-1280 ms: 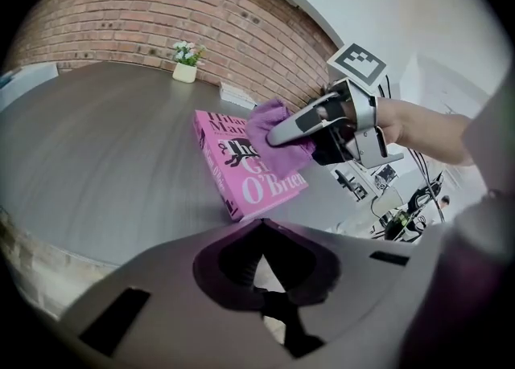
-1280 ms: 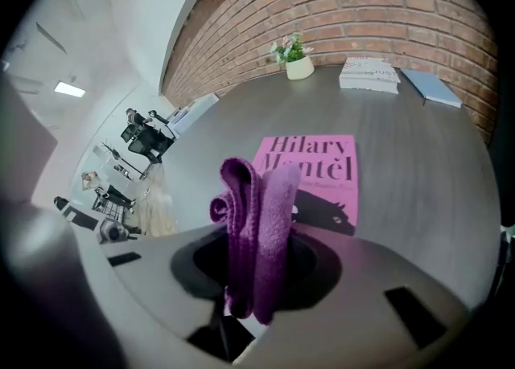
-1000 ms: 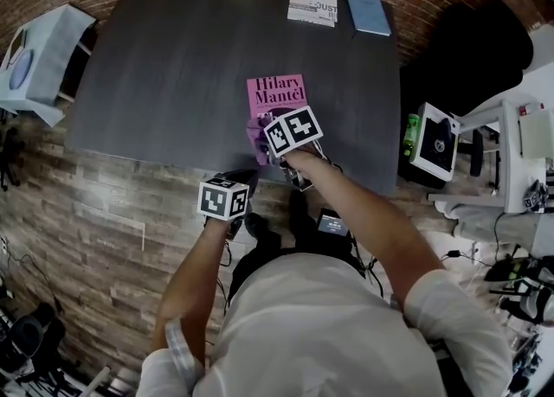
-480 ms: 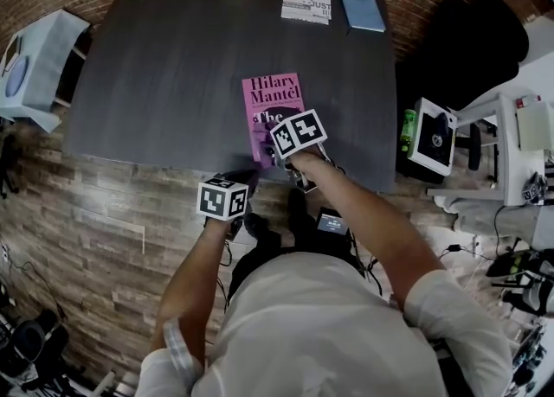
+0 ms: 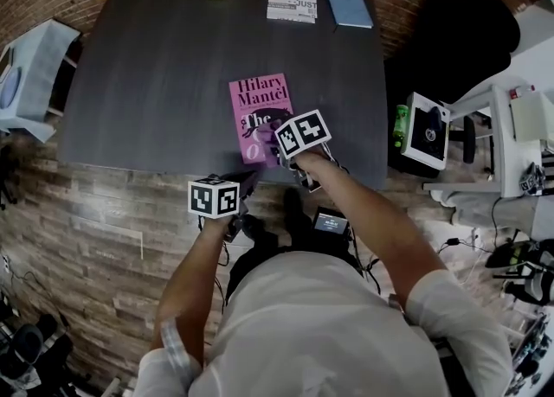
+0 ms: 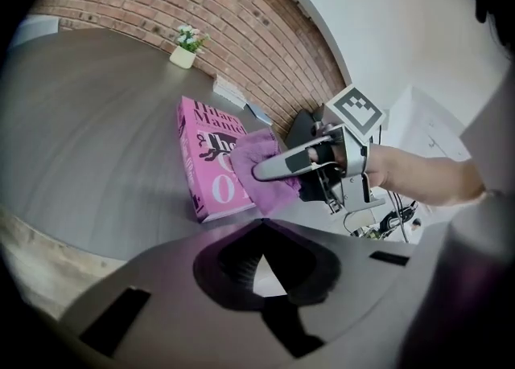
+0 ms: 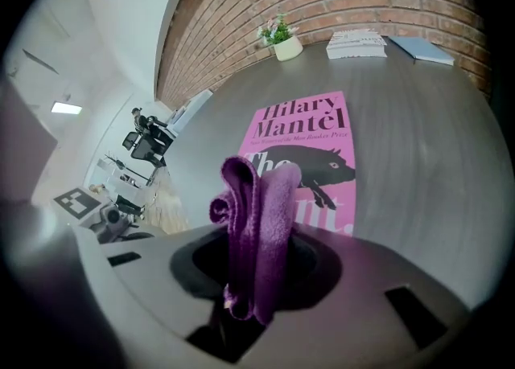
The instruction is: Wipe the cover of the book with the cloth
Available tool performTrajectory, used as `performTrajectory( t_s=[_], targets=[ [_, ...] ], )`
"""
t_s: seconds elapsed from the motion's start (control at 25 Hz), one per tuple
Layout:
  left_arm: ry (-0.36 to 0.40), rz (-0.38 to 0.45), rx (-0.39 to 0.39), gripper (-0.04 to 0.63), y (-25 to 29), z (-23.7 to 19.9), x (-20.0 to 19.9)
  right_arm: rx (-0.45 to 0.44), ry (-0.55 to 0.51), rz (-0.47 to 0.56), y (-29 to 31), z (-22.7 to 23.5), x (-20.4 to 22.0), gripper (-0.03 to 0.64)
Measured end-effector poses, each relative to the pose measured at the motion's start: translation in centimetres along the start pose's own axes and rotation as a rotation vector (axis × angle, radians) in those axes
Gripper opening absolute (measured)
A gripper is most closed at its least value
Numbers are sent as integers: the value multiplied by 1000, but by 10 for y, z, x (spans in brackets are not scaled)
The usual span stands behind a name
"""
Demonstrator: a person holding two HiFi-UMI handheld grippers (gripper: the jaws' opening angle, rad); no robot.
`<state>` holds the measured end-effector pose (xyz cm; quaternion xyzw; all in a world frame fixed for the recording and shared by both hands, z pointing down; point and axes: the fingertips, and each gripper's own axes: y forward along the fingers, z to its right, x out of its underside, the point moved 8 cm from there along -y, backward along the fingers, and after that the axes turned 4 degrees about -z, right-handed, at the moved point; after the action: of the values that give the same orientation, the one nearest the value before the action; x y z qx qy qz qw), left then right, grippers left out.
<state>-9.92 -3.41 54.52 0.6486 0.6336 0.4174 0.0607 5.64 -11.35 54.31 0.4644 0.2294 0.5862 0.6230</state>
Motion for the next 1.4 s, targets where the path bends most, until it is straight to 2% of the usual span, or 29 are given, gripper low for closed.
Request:
performTrajectory(
  t_s=[0.36, 0.4, 0.52, 0.68, 0.84, 1.0, 1.12, 1.4],
  targets=[
    [6, 40, -38, 8, 7, 1, -5, 26, 40, 18, -18, 29, 13, 113],
    [5, 41, -39, 14, 8, 1, -7, 30, 45, 21, -21, 33, 14, 112],
    [11, 33, -36, 94, 13, 5, -11, 46, 56, 29, -28, 42, 17, 114],
    [19, 34, -28, 109, 21, 12, -16, 73, 65, 33, -38, 54, 22, 112],
    [27, 44, -9, 110, 27, 19, -22, 134, 67, 30, -51, 69, 25, 112],
    [42, 64, 13, 122, 31, 29, -31, 214, 25, 55, -70, 78, 27, 111],
    [84, 81, 21, 155, 33, 40, -41, 165, 34, 130, -81, 72, 25, 114],
    [281, 81, 33, 235, 42, 74, -61, -10, 125, 236, -79, 39, 23, 121]
  ],
)
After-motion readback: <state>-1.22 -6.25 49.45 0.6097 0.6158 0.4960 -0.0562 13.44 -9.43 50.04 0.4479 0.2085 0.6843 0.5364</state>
